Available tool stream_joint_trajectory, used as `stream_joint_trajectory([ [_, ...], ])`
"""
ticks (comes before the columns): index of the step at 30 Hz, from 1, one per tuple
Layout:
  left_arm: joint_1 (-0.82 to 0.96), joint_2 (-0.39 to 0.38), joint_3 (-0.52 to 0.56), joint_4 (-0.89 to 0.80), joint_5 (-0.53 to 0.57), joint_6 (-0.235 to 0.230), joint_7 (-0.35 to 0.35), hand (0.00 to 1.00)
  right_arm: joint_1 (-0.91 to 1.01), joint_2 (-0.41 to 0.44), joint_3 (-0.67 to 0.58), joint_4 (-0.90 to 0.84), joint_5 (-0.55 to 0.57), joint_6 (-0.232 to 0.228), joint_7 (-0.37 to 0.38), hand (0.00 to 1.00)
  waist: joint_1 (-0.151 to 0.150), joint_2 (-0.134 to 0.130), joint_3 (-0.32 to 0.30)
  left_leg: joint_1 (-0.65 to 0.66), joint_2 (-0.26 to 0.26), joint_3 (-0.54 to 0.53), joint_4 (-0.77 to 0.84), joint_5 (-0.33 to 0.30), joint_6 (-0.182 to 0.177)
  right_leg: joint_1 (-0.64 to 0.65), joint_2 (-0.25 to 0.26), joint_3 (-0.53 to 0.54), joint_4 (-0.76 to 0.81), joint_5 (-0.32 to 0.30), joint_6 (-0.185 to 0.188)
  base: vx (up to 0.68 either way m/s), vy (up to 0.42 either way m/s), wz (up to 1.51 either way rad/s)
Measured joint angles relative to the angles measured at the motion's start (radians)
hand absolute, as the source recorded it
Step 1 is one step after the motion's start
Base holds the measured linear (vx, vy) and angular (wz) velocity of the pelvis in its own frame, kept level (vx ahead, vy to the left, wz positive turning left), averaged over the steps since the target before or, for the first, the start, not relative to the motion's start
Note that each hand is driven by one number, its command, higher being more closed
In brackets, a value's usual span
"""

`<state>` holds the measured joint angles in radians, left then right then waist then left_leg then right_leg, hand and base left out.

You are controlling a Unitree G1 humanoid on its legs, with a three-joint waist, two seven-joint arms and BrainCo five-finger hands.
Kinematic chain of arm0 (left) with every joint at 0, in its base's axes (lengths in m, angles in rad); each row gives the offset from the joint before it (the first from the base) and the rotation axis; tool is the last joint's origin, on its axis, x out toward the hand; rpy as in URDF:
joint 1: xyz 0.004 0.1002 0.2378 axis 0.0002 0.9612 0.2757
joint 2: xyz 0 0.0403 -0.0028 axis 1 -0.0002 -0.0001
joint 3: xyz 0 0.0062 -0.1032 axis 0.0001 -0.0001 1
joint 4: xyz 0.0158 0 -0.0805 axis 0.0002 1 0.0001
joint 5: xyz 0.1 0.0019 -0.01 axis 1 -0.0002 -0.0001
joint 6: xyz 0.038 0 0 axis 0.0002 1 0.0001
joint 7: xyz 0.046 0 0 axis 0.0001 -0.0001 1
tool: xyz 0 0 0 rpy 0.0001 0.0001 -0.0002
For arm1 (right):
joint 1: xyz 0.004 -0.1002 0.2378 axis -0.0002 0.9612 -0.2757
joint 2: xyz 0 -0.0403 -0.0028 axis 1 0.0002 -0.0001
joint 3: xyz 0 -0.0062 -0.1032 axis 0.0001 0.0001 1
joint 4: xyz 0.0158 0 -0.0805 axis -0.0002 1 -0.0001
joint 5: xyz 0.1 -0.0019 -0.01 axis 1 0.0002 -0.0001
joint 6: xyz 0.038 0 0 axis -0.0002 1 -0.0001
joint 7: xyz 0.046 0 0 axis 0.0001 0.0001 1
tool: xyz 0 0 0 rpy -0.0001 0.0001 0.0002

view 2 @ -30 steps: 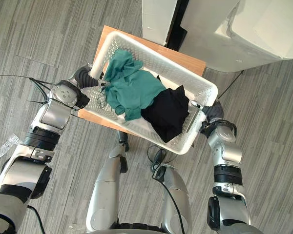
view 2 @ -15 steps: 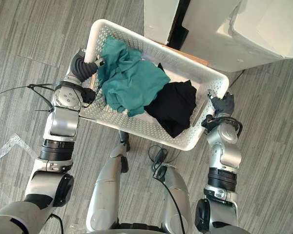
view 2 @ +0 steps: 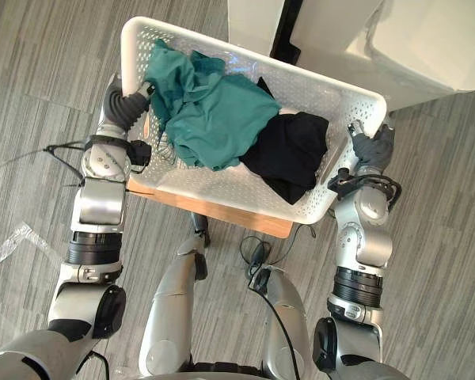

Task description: Pick up the laundry basket with both hands and put the clothes into the washing machine.

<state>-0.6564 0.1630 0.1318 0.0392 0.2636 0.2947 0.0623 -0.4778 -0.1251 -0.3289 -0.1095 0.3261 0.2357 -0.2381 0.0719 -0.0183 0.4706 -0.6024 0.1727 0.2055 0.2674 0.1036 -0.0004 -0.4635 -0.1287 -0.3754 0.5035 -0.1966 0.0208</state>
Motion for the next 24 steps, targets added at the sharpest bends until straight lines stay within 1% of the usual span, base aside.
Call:
stream_joint_trajectory([
  [1, 0.015, -0.007, 0.000, -0.001, -0.027, -0.005, 0.009, 1.00, 0.008, 0.000, 0.007, -0.002, 0.001, -0.005, 0.000, 1.00, 0.000, 0.000, 0.000, 0.011, 0.000, 0.001, 0.004, -0.005, 0.000, 0.013, -0.001, 0.001, 0.000, -0.003, 0.004, 0.04, -0.036, 0.05],
  [2, 0.110, -0.018, -0.008, -0.013, -0.119, -0.026, 0.033, 1.00, 0.074, -0.002, 0.040, -0.017, 0.005, -0.030, 0.000, 1.00, -0.001, 0.000, 0.000, 0.069, -0.003, 0.003, 0.032, -0.040, -0.006, 0.082, -0.009, 0.003, 0.005, -0.025, 0.004, 0.03, -0.028, 0.12],
  [3, 0.171, -0.033, -0.013, -0.034, -0.166, -0.037, 0.038, 1.00, 0.124, -0.001, 0.057, -0.045, 0.005, -0.037, 0.002, 1.00, 0.000, 0.000, 0.000, 0.106, -0.009, 0.003, 0.045, -0.056, -0.008, 0.123, -0.018, 0.006, 0.016, -0.041, 0.004, 0.04, -0.034, 0.14],
  [4, 0.211, -0.040, -0.015, -0.053, -0.188, -0.045, 0.040, 1.00, 0.154, -0.002, 0.066, -0.062, 0.005, -0.041, 0.007, 1.00, 0.000, -0.001, 0.000, 0.128, -0.013, 0.003, 0.054, -0.065, -0.009, 0.145, -0.023, 0.007, 0.024, -0.050, 0.005, 0.02, -0.036, 0.18],
  [5, 0.284, -0.048, -0.035, -0.085, -0.228, -0.062, 0.046, 1.00, 0.215, -0.002, 0.075, -0.096, 0.006, -0.056, 0.020, 1.00, 0.000, -0.001, -0.001, 0.166, -0.022, 0.000, 0.060, -0.083, -0.017, 0.186, -0.033, 0.004, 0.031, -0.069, 0.008, 0.01, -0.022, 0.18],
  [6, 0.316, -0.051, -0.050, -0.097, -0.243, -0.071, 0.047, 1.00, 0.247, -0.001, 0.075, -0.108, 0.007, -0.065, 0.026, 1.00, 0.000, -0.001, -0.001, 0.183, -0.026, -0.005, 0.060, -0.085, -0.019, 0.206, -0.037, -0.001, 0.032, -0.076, 0.009, 0.01, -0.036, 0.35],
  [7, 0.355, -0.054, -0.071, -0.101, -0.277, -0.085, 0.047, 1.00, 0.298, 0.000, 0.074, -0.116, 0.009, -0.085, 0.035, 1.00, -0.003, -0.002, -0.006, 0.210, -0.038, -0.021, 0.053, -0.081, -0.015, 0.238, -0.046, -0.016, 0.035, -0.088, 0.010, 0.01, -0.049, 0.39],
  [9, 0.418, -0.063, -0.108, -0.101, -0.311, -0.091, 0.048, 1.00, 0.374, -0.001, 0.071, -0.116, 0.009, -0.101, 0.048, 1.00, -0.004, -0.004, -0.045, 0.220, -0.047, -0.043, 0.051, -0.078, -0.019, 0.257, -0.049, -0.033, 0.036, -0.094, 0.007, 0.02, -0.082, 0.30],
  [11, 0.472, -0.061, -0.136, -0.101, -0.337, -0.102, 0.048, 1.00, 0.427, 0.002, 0.075, -0.114, 0.009, -0.110, 0.063, 1.00, -0.011, -0.005, -0.072, 0.235, -0.054, -0.066, 0.047, -0.064, -0.038, 0.270, -0.055, -0.031, 0.047, -0.088, -0.002, 0.02, -0.054, 0.04],
  [12, 0.514, -0.059, -0.142, -0.110, -0.340, -0.105, 0.046, 1.00, 0.465, 0.008, 0.079, -0.114, 0.009, -0.109, 0.074, 1.00, -0.021, -0.017, -0.085, 0.232, -0.043, -0.080, 0.176, -0.141, -0.039, 0.289, -0.071, -0.030, 0.043, -0.085, -0.009, 0.00, 0.008, -0.17],
  [13, 0.537, -0.059, -0.147, -0.112, -0.345, -0.108, 0.045, 1.00, 0.476, 0.009, 0.091, -0.113, 0.009, -0.110, 0.080, 1.00, -0.023, -0.017, -0.085, 0.235, -0.020, -0.081, 0.295, -0.192, -0.020, 0.307, -0.069, -0.020, 0.043, -0.085, -0.009, 0.00, 0.045, -0.51],
  [14, 0.587, -0.056, -0.145, -0.112, -0.360, -0.118, 0.040, 1.00, 0.513, 0.006, 0.112, -0.112, 0.010, -0.114, 0.089, 1.00, -0.032, -0.012, -0.105, 0.265, 0.029, -0.097, 0.468, -0.254, -0.042, 0.337, -0.061, 0.008, 0.041, -0.085, -0.009, 0.00, 0.139, -0.81],
  [15, 0.644, -0.047, -0.159, -0.113, -0.366, -0.136, 0.019, 1.00, 0.566, 0.007, 0.116, -0.110, 0.017, -0.128, 0.105, 1.00, -0.041, -0.011, -0.156, 0.305, 0.060, -0.142, 0.542, -0.286, -0.087, 0.336, -0.058, 0.044, 0.040, -0.084, -0.007, 0.00, 0.184, -0.81],
  [16, 0.669, -0.043, -0.171, -0.113, -0.367, -0.146, 0.010, 1.00, 0.596, 0.007, 0.117, -0.109, 0.019, -0.136, 0.112, 1.00, -0.051, -0.008, -0.182, 0.329, 0.070, -0.172, 0.555, -0.292, -0.104, 0.334, -0.057, 0.059, 0.037, -0.081, -0.002, 0.02, 0.360, -0.87],
  [17, 0.720, -0.046, -0.188, -0.113, -0.367, -0.152, -0.003, 1.00, 0.649, 0.011, 0.119, -0.098, 0.026, -0.150, 0.125, 1.00, -0.080, 0.004, -0.243, 0.414, 0.063, -0.242, 0.471, -0.331, -0.180, 0.309, -0.047, 0.110, 0.023, -0.054, 0.025, 0.00, 0.358, -0.79],
  [18, 0.734, -0.046, -0.187, -0.113, -0.367, -0.152, -0.007, 1.00, 0.657, 0.012, 0.119, -0.091, 0.026, -0.150, 0.133, 1.00, -0.085, 0.009, -0.264, 0.444, 0.051, -0.242, 0.417, -0.371, -0.201, 0.288, -0.044, 0.137, 0.009, -0.033, 0.033, -0.05, 0.484, -1.23],
  [19, 0.743, -0.041, -0.185, -0.113, -0.367, -0.152, -0.016, 1.00, 0.664, 0.020, 0.120, -0.081, 0.027, -0.151, 0.142, 1.00, -0.088, 0.014, -0.286, 0.491, 0.043, -0.180, 0.323, -0.420, -0.187, 0.242, -0.037, 0.198, -0.023, 0.024, 0.045, -0.13, 0.458, -1.42],
  [20, 0.743, -0.040, -0.181, -0.108, -0.367, -0.153, -0.018, 1.00, 0.662, 0.026, 0.120, -0.065, 0.027, -0.152, 0.151, 1.00, -0.091, 0.013, -0.287, 0.519, 0.028, -0.114, 0.247, -0.440, -0.167, 0.201, -0.043, 0.255, -0.059, 0.088, 0.053, -0.17, 0.450, -1.36],
  [21, 0.742, -0.040, -0.182, -0.103, -0.367, -0.153, -0.019, 1.00, 0.666, 0.030, 0.118, -0.061, 0.027, -0.154, 0.151, 1.00, -0.098, 0.011, -0.287, 0.520, 0.000, -0.092, 0.225, -0.444, -0.159, 0.183, -0.054, 0.274, -0.074, 0.123, 0.058, -0.18, 0.357, -1.02],
  [22, 0.742, -0.040, -0.182, -0.088, -0.367, -0.153, -0.020, 1.00, 0.673, 0.032, 0.118, -0.056, 0.027, -0.151, 0.152, 1.00, -0.106, 0.009, -0.286, 0.520, -0.035, -0.070, 0.213, -0.443, -0.154, 0.156, -0.075, 0.291, -0.087, 0.179, 0.058, -0.24, 0.322, -0.85],
  [23, 0.742, -0.042, -0.185, -0.057, -0.366, -0.152, -0.024, 1.00, 0.683, 0.032, 0.121, -0.039, 0.027, -0.150, 0.155, 1.00, -0.109, 0.012, -0.286, 0.533, -0.073, -0.037, 0.190, -0.413, -0.103, 0.164, -0.090, 0.301, -0.163, 0.272, 0.068, -0.35, 0.389, -1.04],
  [24, 0.744, -0.037, -0.179, -0.044, -0.361, -0.151, -0.038, 1.00, 0.685, 0.041, 0.125, -0.016, 0.027, -0.149, 0.155, 1.00, -0.111, 0.033, -0.270, 0.570, -0.076, 0.026, 0.159, -0.401, -0.035, 0.160, -0.102, 0.282, -0.025, 0.215, 0.052, -0.34, 0.360, -0.86],
])
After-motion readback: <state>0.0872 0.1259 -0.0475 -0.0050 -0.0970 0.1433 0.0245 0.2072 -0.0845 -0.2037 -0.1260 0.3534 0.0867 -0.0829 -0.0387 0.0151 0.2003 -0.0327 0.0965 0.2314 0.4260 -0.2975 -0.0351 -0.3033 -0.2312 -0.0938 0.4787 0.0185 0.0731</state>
